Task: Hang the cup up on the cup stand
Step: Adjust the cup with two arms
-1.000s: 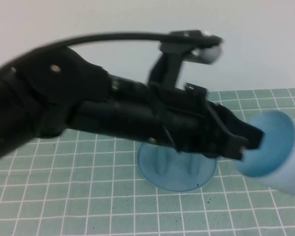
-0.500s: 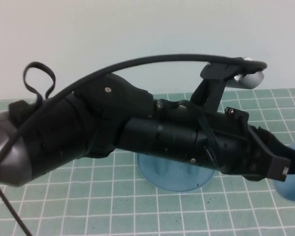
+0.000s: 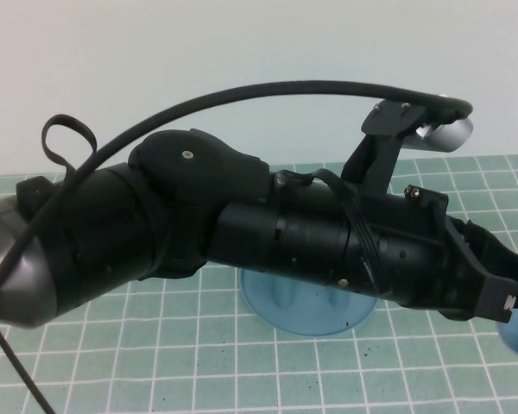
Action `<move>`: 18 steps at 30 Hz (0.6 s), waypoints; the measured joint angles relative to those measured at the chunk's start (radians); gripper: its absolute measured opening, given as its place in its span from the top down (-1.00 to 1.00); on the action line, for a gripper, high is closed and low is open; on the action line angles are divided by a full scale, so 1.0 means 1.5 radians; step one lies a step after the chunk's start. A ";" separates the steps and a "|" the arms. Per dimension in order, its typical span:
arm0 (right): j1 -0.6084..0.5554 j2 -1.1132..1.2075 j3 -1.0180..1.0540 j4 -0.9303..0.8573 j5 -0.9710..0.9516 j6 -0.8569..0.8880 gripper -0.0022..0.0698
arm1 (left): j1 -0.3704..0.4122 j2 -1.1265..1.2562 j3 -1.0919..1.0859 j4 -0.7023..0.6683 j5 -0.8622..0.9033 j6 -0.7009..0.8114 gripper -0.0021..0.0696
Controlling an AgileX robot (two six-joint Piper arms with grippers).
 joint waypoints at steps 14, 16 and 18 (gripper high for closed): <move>0.000 0.000 0.000 0.000 0.001 0.003 -0.70 | 0.000 0.000 0.000 -0.002 -0.001 0.032 0.91; 0.000 0.000 0.000 0.000 0.001 0.003 -0.70 | 0.000 0.000 0.000 -0.002 -0.001 0.035 0.91; 0.000 0.000 0.000 0.000 0.001 0.003 -0.70 | 0.000 0.000 0.000 -0.002 -0.001 0.045 0.91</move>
